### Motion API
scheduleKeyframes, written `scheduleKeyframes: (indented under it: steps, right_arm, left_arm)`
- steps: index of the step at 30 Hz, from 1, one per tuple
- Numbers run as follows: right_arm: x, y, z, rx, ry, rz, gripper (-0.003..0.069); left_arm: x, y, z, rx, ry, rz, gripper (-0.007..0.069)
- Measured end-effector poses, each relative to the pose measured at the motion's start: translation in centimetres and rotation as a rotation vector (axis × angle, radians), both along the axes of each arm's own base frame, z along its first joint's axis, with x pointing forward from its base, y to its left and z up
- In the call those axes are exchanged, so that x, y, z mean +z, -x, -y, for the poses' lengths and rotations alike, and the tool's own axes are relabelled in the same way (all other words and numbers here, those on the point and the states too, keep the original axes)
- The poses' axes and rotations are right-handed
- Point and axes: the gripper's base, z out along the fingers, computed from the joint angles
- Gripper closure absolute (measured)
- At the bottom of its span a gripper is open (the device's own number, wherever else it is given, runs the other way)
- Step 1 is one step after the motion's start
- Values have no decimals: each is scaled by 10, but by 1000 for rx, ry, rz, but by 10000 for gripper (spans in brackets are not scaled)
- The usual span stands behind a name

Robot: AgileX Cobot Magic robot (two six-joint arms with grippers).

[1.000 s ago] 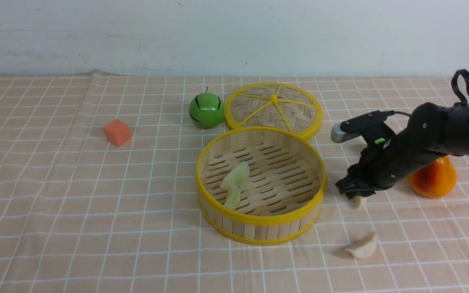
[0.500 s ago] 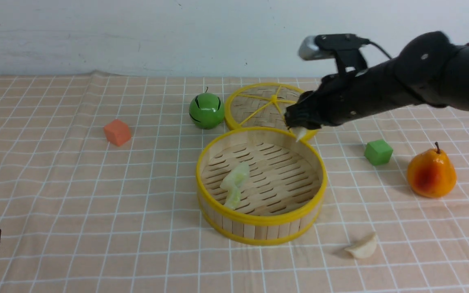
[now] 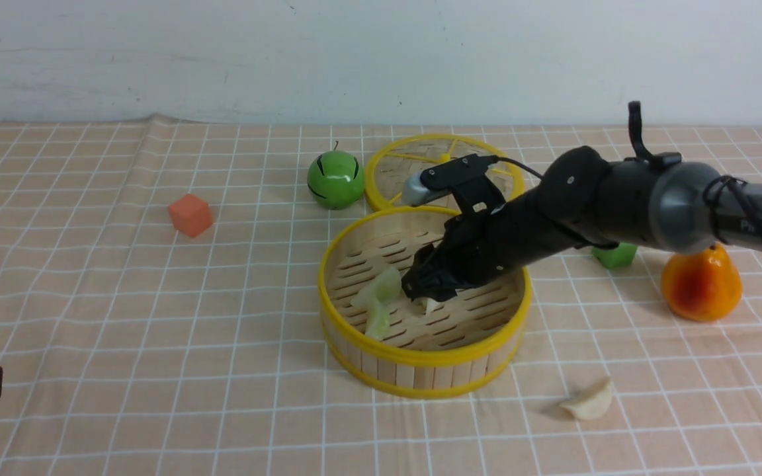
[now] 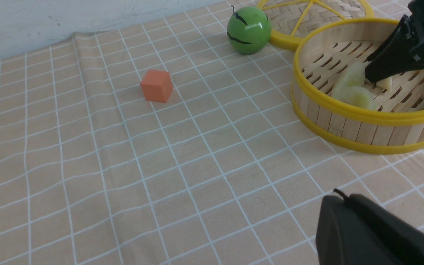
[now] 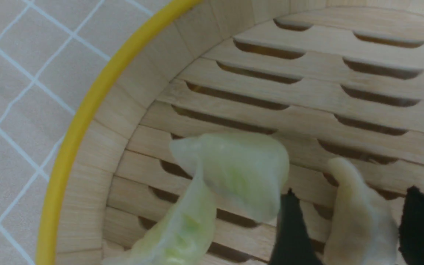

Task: Put the dumplings into the steamer on the table with the brown tablecloth.
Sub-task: 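Place the dumpling in the bamboo steamer basket with the right gripper, then reach for and grasp a dumpling lying on the table beside the steamer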

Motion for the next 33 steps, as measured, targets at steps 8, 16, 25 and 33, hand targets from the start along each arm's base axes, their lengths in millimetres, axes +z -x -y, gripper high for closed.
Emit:
scheduleKeyframes:
  steps: [8,16,25,33]
  right_arm:
    - [53,10,20,-58,-87,-29,147]
    - [106,47,97,-198,-13,-321,191]
    - [11,90,127,-422,214,-598,219]
    - [-15,95,124,-547,48,-521,219]
  left_arm:
    - [0,0,0,15,38,-12,637]
    - [3,-1,1,21,103,2,634]
    - [-10,-4,7,3,174,19,624]
    - [-10,-4,7,0,177,25,620]
